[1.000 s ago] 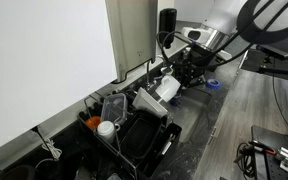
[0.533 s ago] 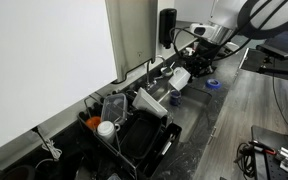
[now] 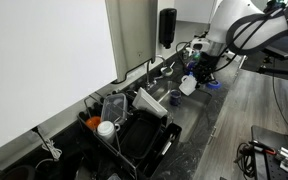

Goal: Take the cup off the cup holder and put it in the sink

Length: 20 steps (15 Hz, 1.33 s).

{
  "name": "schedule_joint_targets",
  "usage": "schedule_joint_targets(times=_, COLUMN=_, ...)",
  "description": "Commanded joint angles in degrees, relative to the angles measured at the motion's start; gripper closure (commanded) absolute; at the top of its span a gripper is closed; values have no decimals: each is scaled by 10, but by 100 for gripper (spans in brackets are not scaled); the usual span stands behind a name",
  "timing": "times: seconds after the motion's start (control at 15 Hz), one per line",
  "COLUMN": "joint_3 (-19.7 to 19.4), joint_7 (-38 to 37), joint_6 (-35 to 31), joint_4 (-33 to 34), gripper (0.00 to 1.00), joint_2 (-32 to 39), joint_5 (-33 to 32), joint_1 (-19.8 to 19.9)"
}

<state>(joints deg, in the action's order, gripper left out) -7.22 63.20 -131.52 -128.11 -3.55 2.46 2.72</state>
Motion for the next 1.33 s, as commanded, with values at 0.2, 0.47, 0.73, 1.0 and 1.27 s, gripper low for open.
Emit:
schedule_joint_targets(times=0.2, joint_3=7, joint_7=-71, joint_6=-38, joint_4=-25, gripper=99, joint_2=75, joint_5=-56, joint_1=13)
schedule_joint_targets(times=0.47, joint_3=11, joint_7=-96, joint_6=-65, joint_4=-16, gripper=99, joint_2=143, joint_5=-68, joint_1=17)
schedule_joint_targets(times=0.73, joint_3=8, joint_7=-170, joint_6=-93, joint_4=-2, gripper=99, joint_2=199, joint_5=-92, joint_1=21)
schedule_joint_targets(times=1.0, joint_3=17, joint_7=-211, joint_6=-98, joint_4=12, gripper=99, joint_2=222, joint_5=-88, joint_1=30)
schedule_joint_targets(times=1.27, joint_3=24, joint_7=-211, joint_6=-90, joint_4=5, gripper=97, joint_2=215, joint_5=-93, joint_1=33)
